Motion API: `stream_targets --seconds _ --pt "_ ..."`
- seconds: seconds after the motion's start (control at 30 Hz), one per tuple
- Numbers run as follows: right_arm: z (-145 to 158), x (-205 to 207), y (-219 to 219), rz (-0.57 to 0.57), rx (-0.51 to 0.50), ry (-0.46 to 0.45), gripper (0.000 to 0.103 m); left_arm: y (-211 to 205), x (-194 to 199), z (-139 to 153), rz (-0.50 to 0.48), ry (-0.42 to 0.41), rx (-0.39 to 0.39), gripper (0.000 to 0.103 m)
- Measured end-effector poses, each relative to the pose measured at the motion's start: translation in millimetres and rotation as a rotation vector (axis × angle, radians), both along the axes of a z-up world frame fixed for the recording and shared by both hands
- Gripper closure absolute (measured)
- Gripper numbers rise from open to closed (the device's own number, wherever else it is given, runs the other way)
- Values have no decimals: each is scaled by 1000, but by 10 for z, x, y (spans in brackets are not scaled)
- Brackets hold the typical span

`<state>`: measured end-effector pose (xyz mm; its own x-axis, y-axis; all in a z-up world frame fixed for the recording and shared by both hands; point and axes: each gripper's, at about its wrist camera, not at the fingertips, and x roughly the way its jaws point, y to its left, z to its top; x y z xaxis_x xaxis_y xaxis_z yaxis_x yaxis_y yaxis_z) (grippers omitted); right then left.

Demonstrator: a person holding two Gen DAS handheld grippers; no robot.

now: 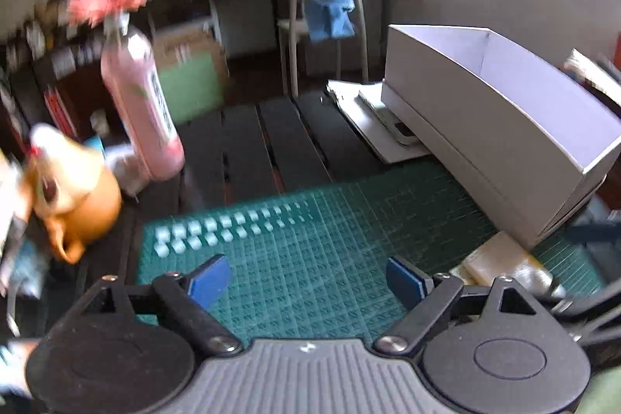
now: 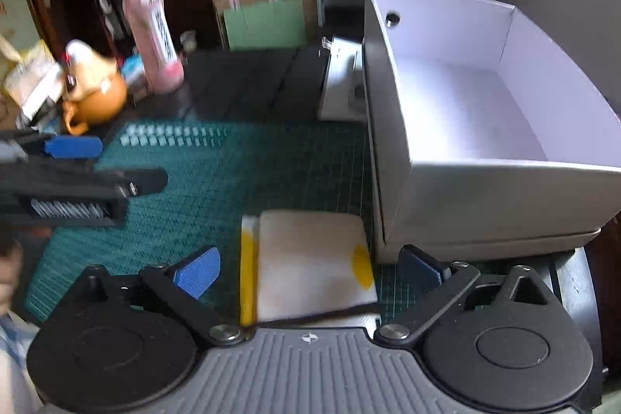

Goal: Fold shopping bag
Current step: 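Open the left gripper and withdraw it from the bag held by the right gripper, then carry the corded bag in the right gripper toward the white box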

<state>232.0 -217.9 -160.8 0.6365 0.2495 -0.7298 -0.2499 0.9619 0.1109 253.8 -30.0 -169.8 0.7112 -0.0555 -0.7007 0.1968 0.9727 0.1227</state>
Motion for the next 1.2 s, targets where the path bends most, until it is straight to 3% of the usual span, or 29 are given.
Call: stream_targets --seconds 0.17,0.4,0.5,0.63,0.9,1.0,1.1,1.2 --pt "175 -181 -219 -13 73 -49 2 4 -28 50 -13 -44 -17 12" --pt "-119 -218 -78 96 -42 61 2 32 11 166 30 -44 -95 7" --pt "-185 -177 -61 84 -33 97 2 64 0 232 17 -48 -161 7" --pt "-311 -93 -39 95 -40 160 2 48 25 280 -8 -42 -189 8" --pt "-416 -106 18 128 -77 178 3 -195 -8 228 -99 -49 -55 8" --pt "-267 -228 -140 164 -68 101 3 -230 5 163 -113 -23 -40 8" --pt "-195 -236 -172 197 -63 35 3 -237 46 140 -133 0 -100 8" --pt "-198 -181 -155 232 -36 -7 6 -225 153 92 -187 69 -259 15"
